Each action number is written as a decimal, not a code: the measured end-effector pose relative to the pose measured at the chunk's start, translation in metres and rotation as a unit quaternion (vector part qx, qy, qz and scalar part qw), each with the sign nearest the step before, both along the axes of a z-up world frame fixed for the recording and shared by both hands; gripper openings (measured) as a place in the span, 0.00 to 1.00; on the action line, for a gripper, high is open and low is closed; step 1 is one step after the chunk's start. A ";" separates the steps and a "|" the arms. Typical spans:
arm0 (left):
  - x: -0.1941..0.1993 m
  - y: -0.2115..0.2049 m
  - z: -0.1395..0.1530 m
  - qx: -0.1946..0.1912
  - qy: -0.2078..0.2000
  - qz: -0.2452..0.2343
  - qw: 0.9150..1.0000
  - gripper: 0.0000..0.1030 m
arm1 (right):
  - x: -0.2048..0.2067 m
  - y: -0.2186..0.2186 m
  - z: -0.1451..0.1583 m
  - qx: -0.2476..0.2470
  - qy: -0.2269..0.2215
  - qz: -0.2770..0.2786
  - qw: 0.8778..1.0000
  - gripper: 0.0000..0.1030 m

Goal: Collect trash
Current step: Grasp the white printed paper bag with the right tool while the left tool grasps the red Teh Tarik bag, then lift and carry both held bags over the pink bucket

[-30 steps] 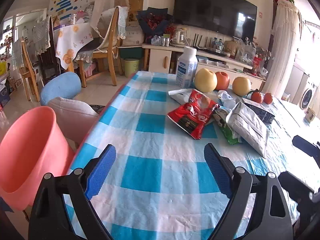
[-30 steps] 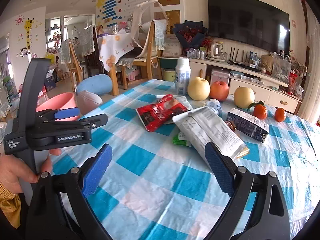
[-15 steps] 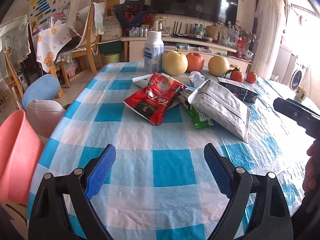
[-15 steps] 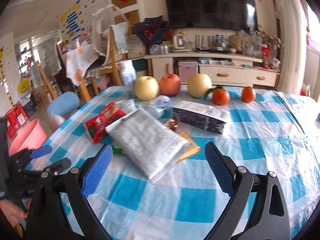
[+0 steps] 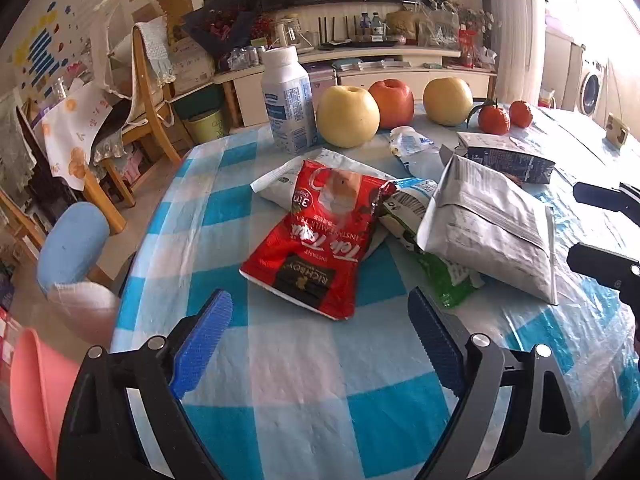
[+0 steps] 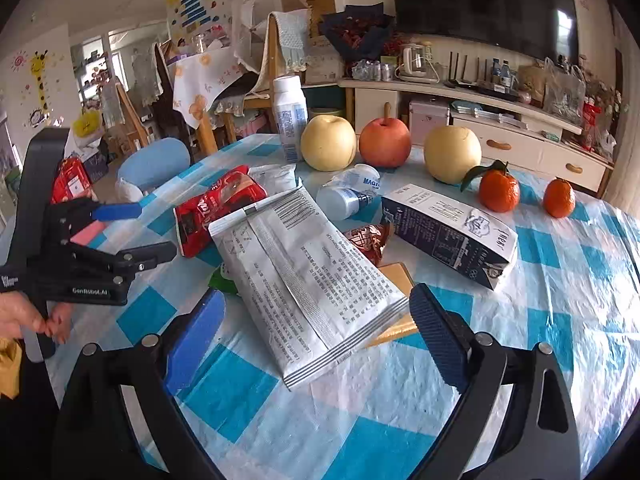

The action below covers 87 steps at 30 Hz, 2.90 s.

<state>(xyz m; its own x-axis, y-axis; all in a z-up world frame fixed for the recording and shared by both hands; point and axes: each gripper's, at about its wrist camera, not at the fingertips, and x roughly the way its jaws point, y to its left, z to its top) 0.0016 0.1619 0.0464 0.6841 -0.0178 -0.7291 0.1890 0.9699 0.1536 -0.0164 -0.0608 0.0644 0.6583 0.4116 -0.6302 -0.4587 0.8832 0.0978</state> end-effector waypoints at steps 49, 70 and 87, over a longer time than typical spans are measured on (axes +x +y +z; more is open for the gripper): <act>0.052 -0.024 -0.020 0.022 0.016 -0.019 0.999 0.63 | 0.044 0.037 -0.027 -0.096 0.024 0.078 0.992 0.85; -0.014 0.006 -0.014 -0.081 0.004 0.051 0.995 0.53 | 0.022 0.039 -0.025 -0.110 0.004 0.078 0.991 0.68; -0.025 0.041 -0.008 -0.163 -0.007 0.078 0.983 0.50 | 0.000 0.021 -0.015 0.006 0.058 0.025 0.998 0.67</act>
<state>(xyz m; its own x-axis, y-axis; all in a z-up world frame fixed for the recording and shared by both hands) -0.0239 0.2030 0.0382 0.7068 -0.1445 -0.6925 0.0351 0.9849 -0.1697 -0.0169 -0.0394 0.0495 0.5591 0.4494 -0.6967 -0.4868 0.8582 0.1629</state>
